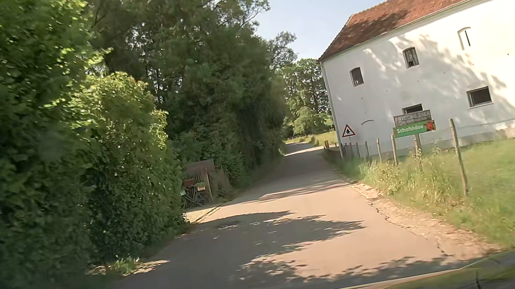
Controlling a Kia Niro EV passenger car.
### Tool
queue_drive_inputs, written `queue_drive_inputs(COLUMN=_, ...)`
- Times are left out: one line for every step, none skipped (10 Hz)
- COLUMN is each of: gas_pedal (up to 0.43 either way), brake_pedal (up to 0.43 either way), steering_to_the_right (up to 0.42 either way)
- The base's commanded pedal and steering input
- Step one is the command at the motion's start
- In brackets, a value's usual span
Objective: Follow the waypoints while adhering to traffic rules and regulations
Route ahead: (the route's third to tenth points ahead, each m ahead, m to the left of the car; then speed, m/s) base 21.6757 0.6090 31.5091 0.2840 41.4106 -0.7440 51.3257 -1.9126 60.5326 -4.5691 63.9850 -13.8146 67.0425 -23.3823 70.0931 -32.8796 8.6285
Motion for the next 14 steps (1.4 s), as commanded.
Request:
queue_drive_inputs(gas_pedal=0.028, brake_pedal=0.000, steering_to_the_right=0.006)
queue_drive_inputs(gas_pedal=0.028, brake_pedal=0.000, steering_to_the_right=0.006)
queue_drive_inputs(gas_pedal=0.028, brake_pedal=0.000, steering_to_the_right=0.005)
queue_drive_inputs(gas_pedal=0.028, brake_pedal=0.000, steering_to_the_right=0.006)
queue_drive_inputs(gas_pedal=0.028, brake_pedal=0.000, steering_to_the_right=0.006)
queue_drive_inputs(gas_pedal=0.028, brake_pedal=0.000, steering_to_the_right=0.006)
queue_drive_inputs(gas_pedal=0.028, brake_pedal=0.000, steering_to_the_right=0.005)
queue_drive_inputs(gas_pedal=0.028, brake_pedal=0.000, steering_to_the_right=0.006)
queue_drive_inputs(gas_pedal=0.028, brake_pedal=0.000, steering_to_the_right=0.006)
queue_drive_inputs(gas_pedal=0.028, brake_pedal=0.000, steering_to_the_right=0.006)
queue_drive_inputs(gas_pedal=0.039, brake_pedal=0.000, steering_to_the_right=0.006)
queue_drive_inputs(gas_pedal=0.039, brake_pedal=0.000, steering_to_the_right=0.006)
queue_drive_inputs(gas_pedal=0.059, brake_pedal=0.000, steering_to_the_right=0.006)
queue_drive_inputs(gas_pedal=0.067, brake_pedal=0.000, steering_to_the_right=0.009)
